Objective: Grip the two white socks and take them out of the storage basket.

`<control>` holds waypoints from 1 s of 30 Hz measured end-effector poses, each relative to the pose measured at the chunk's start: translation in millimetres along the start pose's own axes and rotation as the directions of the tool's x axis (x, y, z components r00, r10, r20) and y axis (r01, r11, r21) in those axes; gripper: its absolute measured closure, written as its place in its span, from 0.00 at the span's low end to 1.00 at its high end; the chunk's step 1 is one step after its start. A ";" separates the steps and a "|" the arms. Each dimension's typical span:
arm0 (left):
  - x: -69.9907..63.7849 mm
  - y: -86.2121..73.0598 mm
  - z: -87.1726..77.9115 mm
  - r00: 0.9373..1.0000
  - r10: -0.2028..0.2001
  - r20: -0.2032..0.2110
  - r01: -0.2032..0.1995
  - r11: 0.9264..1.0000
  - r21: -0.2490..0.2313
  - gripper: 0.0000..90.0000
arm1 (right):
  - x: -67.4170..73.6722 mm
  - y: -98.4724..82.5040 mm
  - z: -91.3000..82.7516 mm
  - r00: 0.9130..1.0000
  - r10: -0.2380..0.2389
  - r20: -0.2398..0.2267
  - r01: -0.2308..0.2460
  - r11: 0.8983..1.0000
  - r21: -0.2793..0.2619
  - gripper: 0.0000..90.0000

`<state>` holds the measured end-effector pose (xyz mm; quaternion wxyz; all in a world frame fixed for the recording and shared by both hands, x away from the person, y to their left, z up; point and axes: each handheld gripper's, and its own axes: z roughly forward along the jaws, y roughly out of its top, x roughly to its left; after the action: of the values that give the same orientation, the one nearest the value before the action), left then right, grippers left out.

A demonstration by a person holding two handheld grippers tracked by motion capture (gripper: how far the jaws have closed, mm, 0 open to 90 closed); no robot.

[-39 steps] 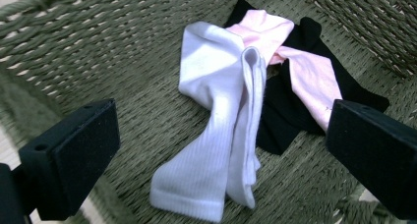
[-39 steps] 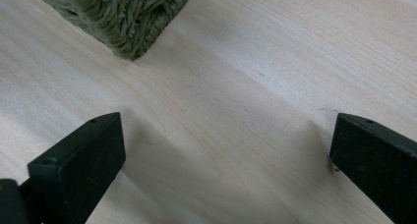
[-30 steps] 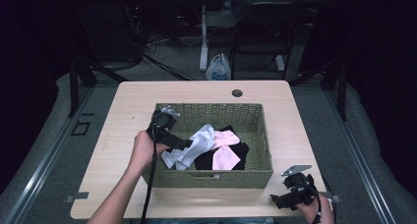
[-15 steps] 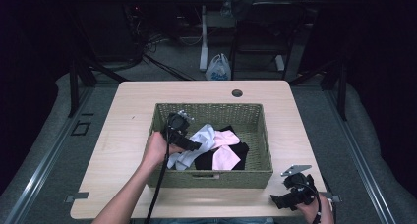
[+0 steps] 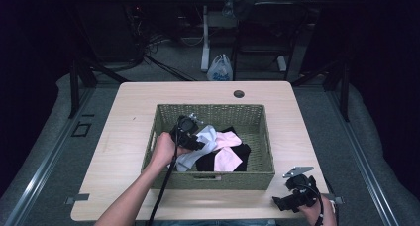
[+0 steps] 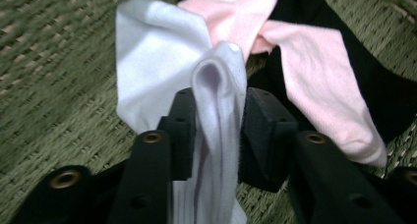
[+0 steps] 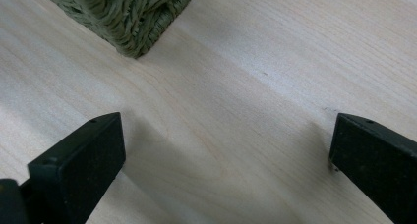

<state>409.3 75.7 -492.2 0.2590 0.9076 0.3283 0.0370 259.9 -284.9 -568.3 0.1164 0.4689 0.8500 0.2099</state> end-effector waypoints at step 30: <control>-17.4 13.2 -67.1 0.997 0.075 0.035 -0.071 0.992 -0.104 0.93 | -0.5 -0.2 -1.4 1.000 0.000 -0.006 0.000 1.000 -0.002 0.00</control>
<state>387.3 86.3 -425.9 0.3099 0.9051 0.2874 0.0456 259.5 -285.7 -567.1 0.1142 0.4679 0.8502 0.2124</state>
